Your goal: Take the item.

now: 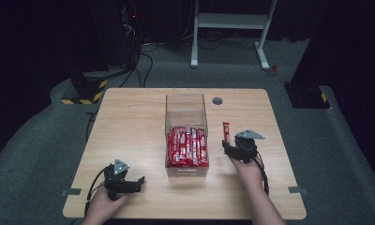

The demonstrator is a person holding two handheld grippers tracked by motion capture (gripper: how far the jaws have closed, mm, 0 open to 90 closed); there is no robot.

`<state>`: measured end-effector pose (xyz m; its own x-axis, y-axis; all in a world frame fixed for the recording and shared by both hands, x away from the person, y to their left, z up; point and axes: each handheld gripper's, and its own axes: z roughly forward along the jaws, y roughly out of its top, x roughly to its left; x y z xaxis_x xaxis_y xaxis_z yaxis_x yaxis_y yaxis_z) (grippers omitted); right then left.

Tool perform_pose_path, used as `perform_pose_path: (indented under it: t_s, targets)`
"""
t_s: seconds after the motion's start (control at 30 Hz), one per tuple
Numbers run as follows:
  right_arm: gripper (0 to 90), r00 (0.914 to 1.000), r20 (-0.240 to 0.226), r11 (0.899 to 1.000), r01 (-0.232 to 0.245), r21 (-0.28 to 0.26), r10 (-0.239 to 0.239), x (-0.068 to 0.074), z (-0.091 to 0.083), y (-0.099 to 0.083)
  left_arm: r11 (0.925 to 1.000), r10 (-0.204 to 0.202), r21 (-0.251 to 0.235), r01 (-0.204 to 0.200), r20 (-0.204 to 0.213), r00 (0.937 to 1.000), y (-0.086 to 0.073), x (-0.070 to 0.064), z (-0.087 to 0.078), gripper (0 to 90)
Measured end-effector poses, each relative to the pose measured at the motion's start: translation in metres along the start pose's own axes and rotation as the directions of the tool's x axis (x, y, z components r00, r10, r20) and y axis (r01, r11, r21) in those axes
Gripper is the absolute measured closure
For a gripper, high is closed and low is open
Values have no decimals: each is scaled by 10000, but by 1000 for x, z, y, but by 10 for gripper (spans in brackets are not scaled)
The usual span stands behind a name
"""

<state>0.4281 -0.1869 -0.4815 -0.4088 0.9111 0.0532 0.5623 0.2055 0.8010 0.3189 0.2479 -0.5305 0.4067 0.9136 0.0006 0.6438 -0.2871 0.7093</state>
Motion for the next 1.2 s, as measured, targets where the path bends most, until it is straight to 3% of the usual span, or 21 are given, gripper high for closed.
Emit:
perform_pose_path:
  t_s: [0.33, 0.73, 0.9, 1.2]
  targets:
    - [325, 9999, 124, 9996, 101, -267, -97, 7, -15, -6, 10000, 0, -1, 0, 0, 10000, 0, 0, 0, 6]
    - [305, 9985, -149, 9975, 513, -476, -521, 32, -35, -27, 10000, 0, -1, 0, 1, 10000, 0, 0, 0, 6]
    - [287, 9976, -282, 9971, 620, -449, -633, 42, -40, -43, 10000, -3, -2, 3, 3, 10000, 0, 0, 0, 6]
    - [266, 9972, -183, 9973, 731, 118, -729, 57, -45, -66, 10000, 35, -2, -35, -19, 10000, 0, 0, 0, 6]
